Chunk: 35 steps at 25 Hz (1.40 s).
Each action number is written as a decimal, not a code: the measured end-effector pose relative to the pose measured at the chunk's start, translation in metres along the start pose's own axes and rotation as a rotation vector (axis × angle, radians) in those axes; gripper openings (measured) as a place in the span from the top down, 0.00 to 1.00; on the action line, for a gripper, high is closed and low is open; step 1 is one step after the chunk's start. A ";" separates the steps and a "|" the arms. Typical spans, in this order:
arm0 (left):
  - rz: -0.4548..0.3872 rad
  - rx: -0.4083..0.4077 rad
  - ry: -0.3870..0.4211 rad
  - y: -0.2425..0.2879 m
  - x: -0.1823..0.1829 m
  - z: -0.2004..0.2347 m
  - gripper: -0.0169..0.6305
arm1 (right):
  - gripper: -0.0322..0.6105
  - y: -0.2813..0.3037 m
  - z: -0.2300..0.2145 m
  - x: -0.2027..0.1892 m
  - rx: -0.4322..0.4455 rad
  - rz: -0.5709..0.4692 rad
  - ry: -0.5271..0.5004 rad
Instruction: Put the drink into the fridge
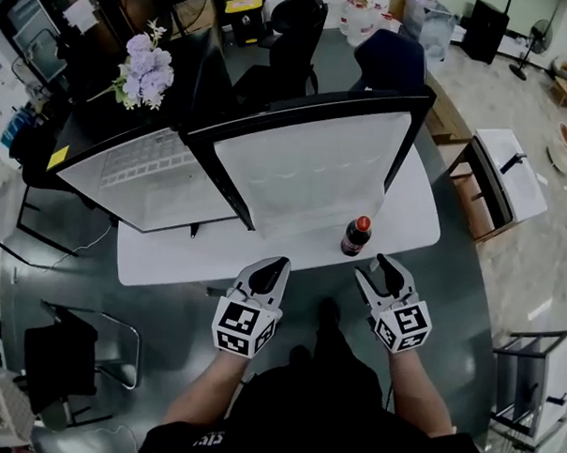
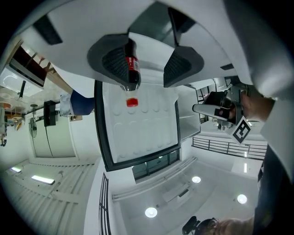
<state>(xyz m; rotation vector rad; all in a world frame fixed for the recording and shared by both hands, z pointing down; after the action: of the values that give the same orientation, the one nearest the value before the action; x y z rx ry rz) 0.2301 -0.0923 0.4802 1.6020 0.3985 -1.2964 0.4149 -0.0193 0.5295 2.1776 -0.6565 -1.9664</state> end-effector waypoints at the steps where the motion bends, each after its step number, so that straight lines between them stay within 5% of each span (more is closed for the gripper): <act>1: 0.011 -0.008 0.003 0.012 0.002 0.000 0.95 | 0.55 0.007 -0.008 -0.003 -0.001 0.000 0.010; 18: 0.075 -0.056 0.019 0.123 0.001 0.013 0.95 | 0.44 0.107 -0.062 -0.058 -0.021 0.047 0.019; 35: 0.148 -0.005 0.003 0.118 -0.026 0.037 0.95 | 0.40 0.173 -0.066 -0.087 -0.043 0.071 -0.023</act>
<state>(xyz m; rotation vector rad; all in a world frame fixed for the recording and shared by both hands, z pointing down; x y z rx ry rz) 0.2893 -0.1684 0.5625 1.5989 0.2795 -1.1798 0.4350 -0.1512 0.6843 2.0803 -0.6795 -1.9545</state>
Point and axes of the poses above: the fingertips, and each gripper's own axes: y forward along the fingers, z to its left, x out of its top, the point moved 3 cm from there along -y, backward along the fingers, and after that the axes turned 7 degrees about z, right-handed, at the moved point
